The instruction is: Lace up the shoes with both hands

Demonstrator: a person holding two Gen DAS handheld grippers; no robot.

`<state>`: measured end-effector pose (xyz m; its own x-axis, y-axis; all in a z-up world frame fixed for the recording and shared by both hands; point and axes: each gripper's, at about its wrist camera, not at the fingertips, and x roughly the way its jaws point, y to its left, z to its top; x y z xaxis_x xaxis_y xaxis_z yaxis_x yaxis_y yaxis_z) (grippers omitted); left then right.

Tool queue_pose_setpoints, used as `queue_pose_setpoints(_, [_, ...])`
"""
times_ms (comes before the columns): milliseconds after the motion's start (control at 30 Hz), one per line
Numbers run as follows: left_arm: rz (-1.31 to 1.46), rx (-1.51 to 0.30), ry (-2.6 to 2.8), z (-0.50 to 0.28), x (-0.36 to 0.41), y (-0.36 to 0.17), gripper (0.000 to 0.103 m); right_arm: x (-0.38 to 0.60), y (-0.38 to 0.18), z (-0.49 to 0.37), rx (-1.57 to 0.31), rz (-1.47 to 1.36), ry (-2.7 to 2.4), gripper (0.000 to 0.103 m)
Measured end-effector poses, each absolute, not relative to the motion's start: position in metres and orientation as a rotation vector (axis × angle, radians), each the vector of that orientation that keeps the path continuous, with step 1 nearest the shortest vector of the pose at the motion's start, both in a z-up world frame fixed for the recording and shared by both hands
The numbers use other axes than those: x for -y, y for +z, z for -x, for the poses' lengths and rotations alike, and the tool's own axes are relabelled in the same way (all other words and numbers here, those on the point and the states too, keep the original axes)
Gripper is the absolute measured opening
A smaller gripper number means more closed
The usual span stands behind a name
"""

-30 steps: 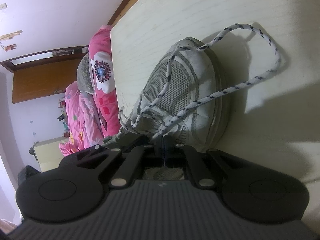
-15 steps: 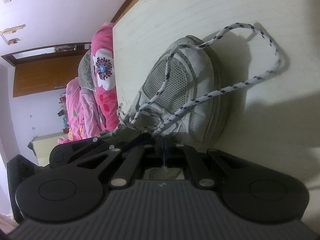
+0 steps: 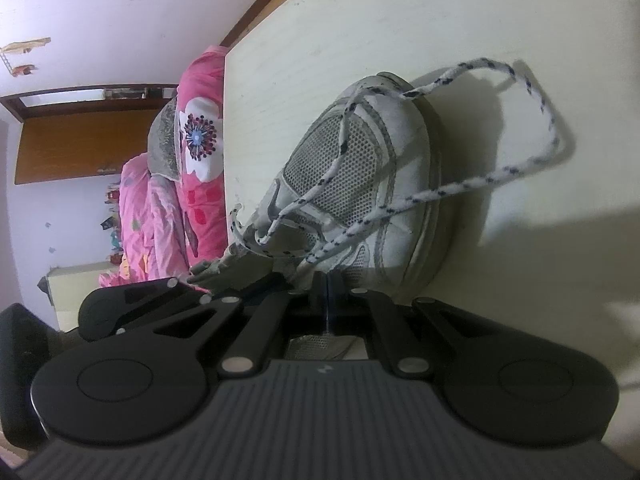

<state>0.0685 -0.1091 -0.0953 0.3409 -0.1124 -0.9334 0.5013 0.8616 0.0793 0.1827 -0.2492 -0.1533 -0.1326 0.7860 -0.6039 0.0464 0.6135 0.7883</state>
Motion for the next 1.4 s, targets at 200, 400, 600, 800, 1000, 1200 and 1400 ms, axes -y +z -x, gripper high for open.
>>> queue_pose_setpoints(200, [-0.347,-1.168,-0.398,-0.059,0.098,-0.078,0.0,0.249,-0.154,-0.182,-1.588,-0.708,0.723,0.0])
queue_pose_setpoints(400, [-0.358,-1.11,-0.394,-0.063,0.108,-0.08,0.009,0.25,-0.155,-0.181,-1.585,-0.715,0.717,0.0])
queue_pose_setpoints(600, [-0.437,-1.118,-0.405,-0.074,0.124,-0.101,0.009,0.251,-0.153,-0.179,-1.579,-0.707,0.717,0.0])
queue_pose_setpoints(800, [-0.466,-1.155,-0.407,-0.074,0.127,-0.106,0.005,0.251,-0.154,-0.179,-1.578,-0.72,0.72,0.0])
queue_pose_setpoints(1000, [-0.471,-1.181,-0.387,-0.075,0.132,-0.107,0.005,0.254,-0.156,-0.178,-1.578,-0.739,0.716,0.0])
queue_pose_setpoints(1200, [-0.475,-1.151,-0.365,-0.068,0.134,-0.107,0.002,0.256,-0.157,-0.178,-1.578,-0.747,0.716,0.0])
queue_pose_setpoints(1400, [-0.401,-1.17,-0.324,-0.059,0.127,-0.096,0.001,0.258,-0.158,-0.176,-1.575,-0.754,0.719,0.0])
